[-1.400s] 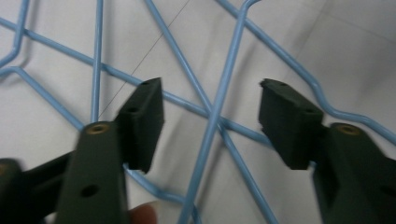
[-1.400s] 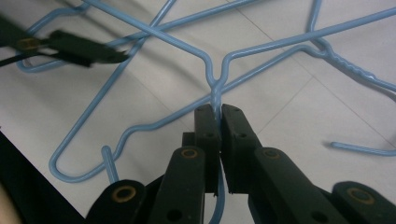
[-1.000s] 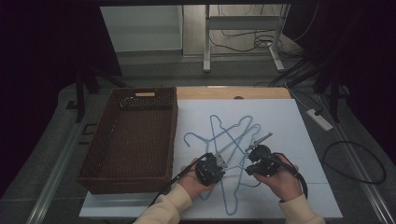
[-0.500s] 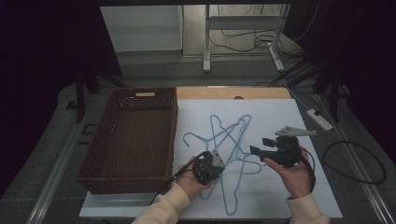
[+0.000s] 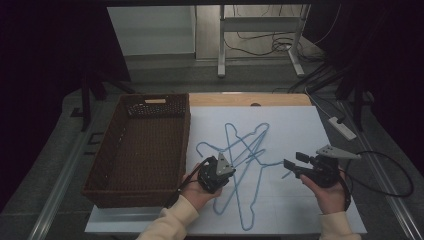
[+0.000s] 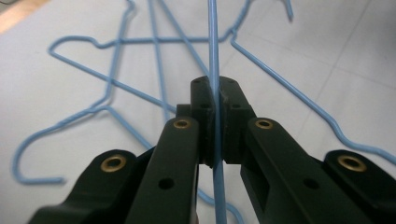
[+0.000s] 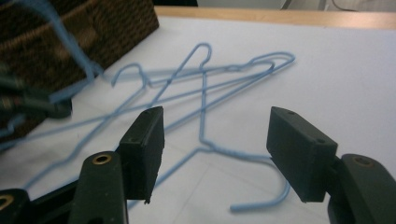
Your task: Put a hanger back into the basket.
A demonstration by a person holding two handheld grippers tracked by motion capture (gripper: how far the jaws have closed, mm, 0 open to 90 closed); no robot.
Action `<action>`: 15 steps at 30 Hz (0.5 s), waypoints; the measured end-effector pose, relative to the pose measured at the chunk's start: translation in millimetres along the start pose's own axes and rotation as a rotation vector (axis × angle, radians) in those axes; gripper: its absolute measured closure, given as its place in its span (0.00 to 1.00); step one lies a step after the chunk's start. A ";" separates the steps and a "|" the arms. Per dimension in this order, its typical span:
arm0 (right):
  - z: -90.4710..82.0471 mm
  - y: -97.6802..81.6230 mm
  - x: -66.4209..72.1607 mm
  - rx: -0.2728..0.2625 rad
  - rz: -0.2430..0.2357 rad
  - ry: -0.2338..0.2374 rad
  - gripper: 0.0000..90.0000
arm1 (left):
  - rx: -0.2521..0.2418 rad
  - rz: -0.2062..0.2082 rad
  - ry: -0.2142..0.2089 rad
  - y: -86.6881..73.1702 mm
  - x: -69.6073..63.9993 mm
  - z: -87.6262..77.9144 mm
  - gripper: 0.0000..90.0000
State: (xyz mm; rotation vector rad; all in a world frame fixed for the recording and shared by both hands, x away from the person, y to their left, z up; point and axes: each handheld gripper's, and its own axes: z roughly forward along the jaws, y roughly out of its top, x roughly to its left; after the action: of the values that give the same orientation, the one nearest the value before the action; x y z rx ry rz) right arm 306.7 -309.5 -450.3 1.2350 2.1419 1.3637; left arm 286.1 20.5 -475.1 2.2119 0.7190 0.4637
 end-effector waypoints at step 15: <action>5.5 -25.6 10.6 0.061 -0.112 0.057 0.42 | -0.113 -0.033 -0.031 9.6 0.1 -31.7 0.96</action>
State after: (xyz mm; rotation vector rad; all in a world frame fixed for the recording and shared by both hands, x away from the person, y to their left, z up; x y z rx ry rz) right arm 291.5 -302.2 -472.9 1.0926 2.2705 1.3114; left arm 272.9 32.5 -447.2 2.0945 0.6944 0.4415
